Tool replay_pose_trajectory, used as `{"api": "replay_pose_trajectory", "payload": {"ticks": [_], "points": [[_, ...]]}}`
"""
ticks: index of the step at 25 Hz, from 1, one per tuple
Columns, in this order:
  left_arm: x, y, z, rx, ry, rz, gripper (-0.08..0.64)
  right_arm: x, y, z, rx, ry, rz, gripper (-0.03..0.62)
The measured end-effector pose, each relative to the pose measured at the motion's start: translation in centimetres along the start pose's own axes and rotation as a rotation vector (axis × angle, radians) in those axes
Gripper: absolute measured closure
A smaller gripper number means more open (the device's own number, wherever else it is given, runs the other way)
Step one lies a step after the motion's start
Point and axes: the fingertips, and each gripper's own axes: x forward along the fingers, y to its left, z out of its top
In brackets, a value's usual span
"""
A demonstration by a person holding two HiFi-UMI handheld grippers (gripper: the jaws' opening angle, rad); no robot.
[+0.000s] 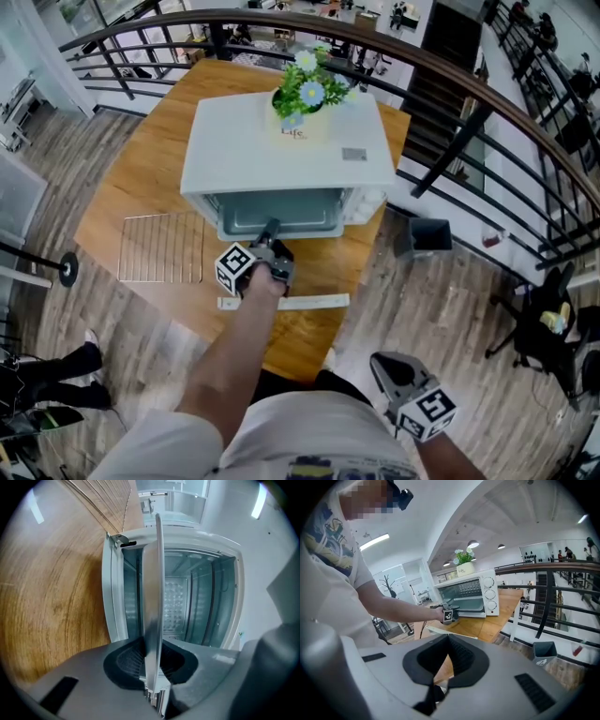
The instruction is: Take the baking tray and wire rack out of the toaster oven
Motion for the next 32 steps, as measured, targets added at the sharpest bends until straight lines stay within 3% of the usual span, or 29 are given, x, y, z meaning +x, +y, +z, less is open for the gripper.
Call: {"api": "replay_pose_trajectory", "payload": {"ticks": [32], "points": [[-5.3,0.2,-2.6,-0.045,-0.046,0.021,0.5,-0.5,-0.6,-0.3,-0.041,0.01,0.109,0.591]]}}
